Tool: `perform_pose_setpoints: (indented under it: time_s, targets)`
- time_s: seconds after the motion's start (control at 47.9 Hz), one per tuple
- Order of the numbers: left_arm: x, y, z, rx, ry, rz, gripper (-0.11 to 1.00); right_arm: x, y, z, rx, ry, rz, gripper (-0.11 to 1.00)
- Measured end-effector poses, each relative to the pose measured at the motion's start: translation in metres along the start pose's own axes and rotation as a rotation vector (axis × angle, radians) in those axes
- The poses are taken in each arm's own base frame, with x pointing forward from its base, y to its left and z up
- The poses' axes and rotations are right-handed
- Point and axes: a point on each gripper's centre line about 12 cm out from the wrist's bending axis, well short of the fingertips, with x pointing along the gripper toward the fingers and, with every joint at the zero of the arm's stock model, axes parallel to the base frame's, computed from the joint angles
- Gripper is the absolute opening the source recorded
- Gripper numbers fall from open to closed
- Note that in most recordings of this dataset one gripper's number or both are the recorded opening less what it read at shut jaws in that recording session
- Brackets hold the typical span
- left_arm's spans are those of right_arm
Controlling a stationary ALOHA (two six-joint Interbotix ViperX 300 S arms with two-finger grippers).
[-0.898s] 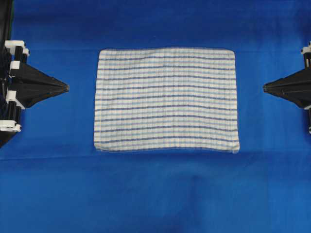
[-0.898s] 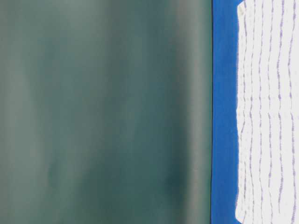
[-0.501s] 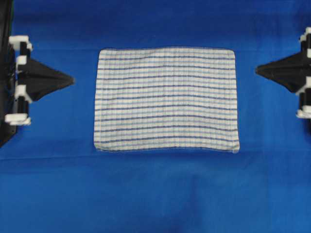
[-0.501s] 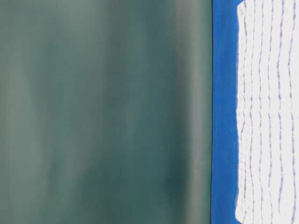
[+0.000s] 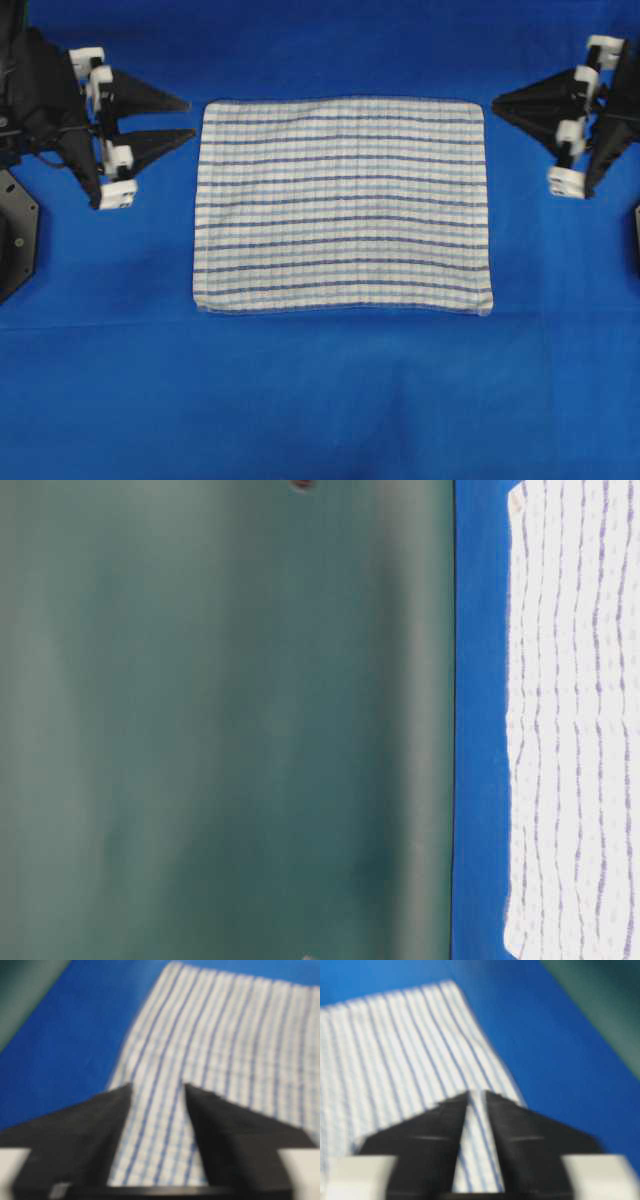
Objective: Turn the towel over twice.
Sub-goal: 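Move both grippers to the far corners of the striped towel, then pinch the far towel corners with both grippers and pull them away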
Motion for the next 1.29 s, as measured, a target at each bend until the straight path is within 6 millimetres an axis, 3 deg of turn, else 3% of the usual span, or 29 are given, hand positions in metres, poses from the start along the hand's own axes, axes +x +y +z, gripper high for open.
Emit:
perform_pose_setpoints:
  time_s: [0.084,0.146,0.48,0.647,0.94,1.023,1.086,1.253,1.295]
  targets:
    - [0.009,0.009,-0.013,-0.008,0.034,0.034,0.81,0.012,-0.011,-0.012,0.014,0.067,-0.041,0.64]
    - [0.016,0.015,-0.023,-0.02,0.055,0.06,0.89,0.02,-0.018,-0.02,0.025,0.105,-0.065,0.64]
    - [0.046,0.041,-0.08,-0.008,0.191,0.143,0.87,0.056,-0.047,-0.066,0.06,0.27,-0.148,0.61]
    - [0.06,0.047,-0.1,-0.013,0.247,0.157,0.87,0.067,-0.056,-0.084,0.073,0.322,-0.17,0.61]
    - [0.067,0.062,-0.13,-0.039,0.341,0.197,0.84,0.083,-0.061,-0.105,0.084,0.392,-0.178,0.6]
    - [0.066,0.067,-0.137,-0.048,0.366,0.214,0.79,0.084,-0.062,-0.103,0.082,0.388,-0.178,0.58]
    - [0.065,0.069,-0.142,-0.056,0.384,0.222,0.68,0.084,-0.062,-0.103,0.08,0.388,-0.178,0.51]
    - [0.065,0.071,-0.146,-0.062,0.418,0.223,0.23,0.084,-0.061,-0.104,0.068,0.398,-0.17,0.08]
    - [0.065,0.071,-0.147,-0.062,0.424,0.221,0.14,0.084,-0.061,-0.104,0.063,0.405,-0.167,0.05]
